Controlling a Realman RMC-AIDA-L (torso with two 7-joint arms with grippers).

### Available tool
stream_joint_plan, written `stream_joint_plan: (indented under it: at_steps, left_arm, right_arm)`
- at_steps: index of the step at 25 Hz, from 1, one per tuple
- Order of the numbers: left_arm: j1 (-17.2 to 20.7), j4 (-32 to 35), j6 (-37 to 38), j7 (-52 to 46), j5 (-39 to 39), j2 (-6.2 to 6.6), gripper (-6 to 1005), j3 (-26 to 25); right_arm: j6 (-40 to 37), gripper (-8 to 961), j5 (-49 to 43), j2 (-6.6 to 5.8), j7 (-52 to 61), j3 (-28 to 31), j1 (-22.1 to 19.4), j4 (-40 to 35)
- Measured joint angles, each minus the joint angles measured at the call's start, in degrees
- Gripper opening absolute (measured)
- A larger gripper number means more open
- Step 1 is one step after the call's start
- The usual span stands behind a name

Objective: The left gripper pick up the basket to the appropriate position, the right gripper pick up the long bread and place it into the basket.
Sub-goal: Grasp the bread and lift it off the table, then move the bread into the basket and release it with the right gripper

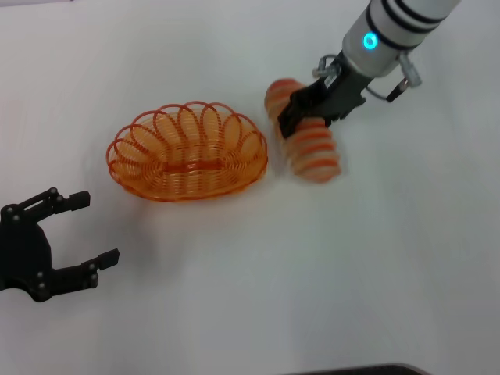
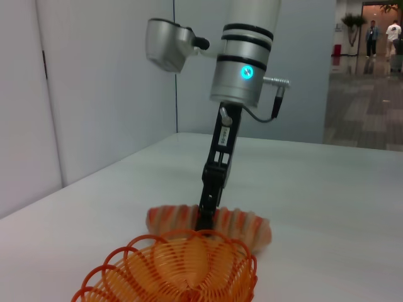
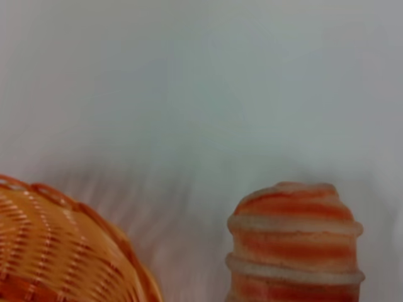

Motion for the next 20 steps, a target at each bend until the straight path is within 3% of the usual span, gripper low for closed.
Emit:
stream_joint_plan:
  at_steps: [4, 10, 20]
  left_arm:
    - [0.00, 0.00, -0.01, 0.00, 0.04, 0.00, 877, 0.01]
    - [-0.35, -1.26, -0.01, 0.00, 0.09, 0.00, 877, 0.53]
    - [-1.22, -3.08, 0.01, 0.00, 0.10, 0.00, 876, 0.85]
  right_arm:
    - [-3.05, 674, -0.30, -0.27, -1.45, -0.17, -1.46, -6.65]
    - [-8.12, 624, -0.04, 0.14, -11.80, -4.66, -2.87, -18.06]
    - [-5.95, 578, 5.82, 0.70, -22.04, -18.15, 1.06, -20.97]
